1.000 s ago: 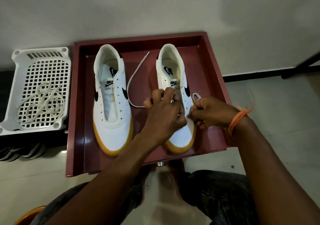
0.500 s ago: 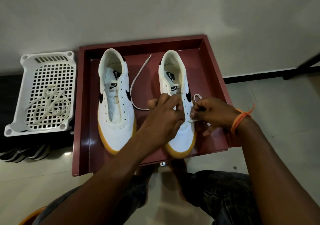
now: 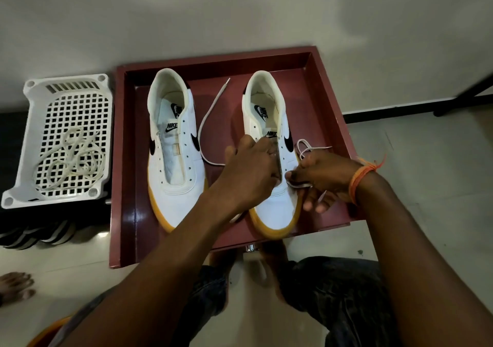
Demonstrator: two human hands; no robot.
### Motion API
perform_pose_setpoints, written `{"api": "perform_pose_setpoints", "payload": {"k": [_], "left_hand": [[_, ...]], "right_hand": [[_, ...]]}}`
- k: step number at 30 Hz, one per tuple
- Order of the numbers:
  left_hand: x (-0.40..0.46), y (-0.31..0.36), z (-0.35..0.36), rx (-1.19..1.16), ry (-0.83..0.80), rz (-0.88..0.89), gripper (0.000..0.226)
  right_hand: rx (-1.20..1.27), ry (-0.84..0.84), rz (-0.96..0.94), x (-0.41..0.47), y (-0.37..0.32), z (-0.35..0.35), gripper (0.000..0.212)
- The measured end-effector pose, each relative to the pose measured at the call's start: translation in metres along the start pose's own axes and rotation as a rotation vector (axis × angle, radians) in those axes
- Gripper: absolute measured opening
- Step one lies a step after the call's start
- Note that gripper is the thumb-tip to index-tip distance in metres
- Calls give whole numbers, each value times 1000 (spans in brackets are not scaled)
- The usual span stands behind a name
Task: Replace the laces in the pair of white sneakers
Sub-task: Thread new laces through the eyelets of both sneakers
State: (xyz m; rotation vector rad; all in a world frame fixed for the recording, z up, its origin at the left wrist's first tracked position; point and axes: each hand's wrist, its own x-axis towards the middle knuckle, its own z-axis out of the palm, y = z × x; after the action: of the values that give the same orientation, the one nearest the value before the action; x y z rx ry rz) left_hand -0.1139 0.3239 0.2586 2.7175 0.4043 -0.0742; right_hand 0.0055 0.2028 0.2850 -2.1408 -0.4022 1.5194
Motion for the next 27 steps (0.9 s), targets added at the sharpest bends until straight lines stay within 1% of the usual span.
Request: {"api": "perform_pose_setpoints", "payload": {"k": [4, 8, 12, 16, 18, 21, 23, 27], "left_hand": [[2, 2, -5, -80, -60, -30, 6], [3, 3, -3, -135, -96, -39, 9], [4, 6, -6, -167, -162, -67, 8], [4, 7, -7, -132, -185, -97, 11], [5, 6, -5, -155, -198, -107, 13], [4, 4, -6, -231, -180, -100, 16], [3, 4, -7, -259, -159, -111, 13], [2, 2, -5, -334, -129, -140, 10]], "right_hand": [[-30, -23, 44, -1, -2, -1, 36], [1, -63, 56, -2, -2, -3, 37], [5, -99, 74, -2, 1, -7, 31], [19, -79, 61, -1, 3, -7, 23], [45, -56, 54, 1, 3, -6, 20], [51, -31, 28, 2, 4, -6, 16], [38, -29, -9, 1, 4, -6, 15], [-64, -42, -84, 1, 4, -7, 18]]}}
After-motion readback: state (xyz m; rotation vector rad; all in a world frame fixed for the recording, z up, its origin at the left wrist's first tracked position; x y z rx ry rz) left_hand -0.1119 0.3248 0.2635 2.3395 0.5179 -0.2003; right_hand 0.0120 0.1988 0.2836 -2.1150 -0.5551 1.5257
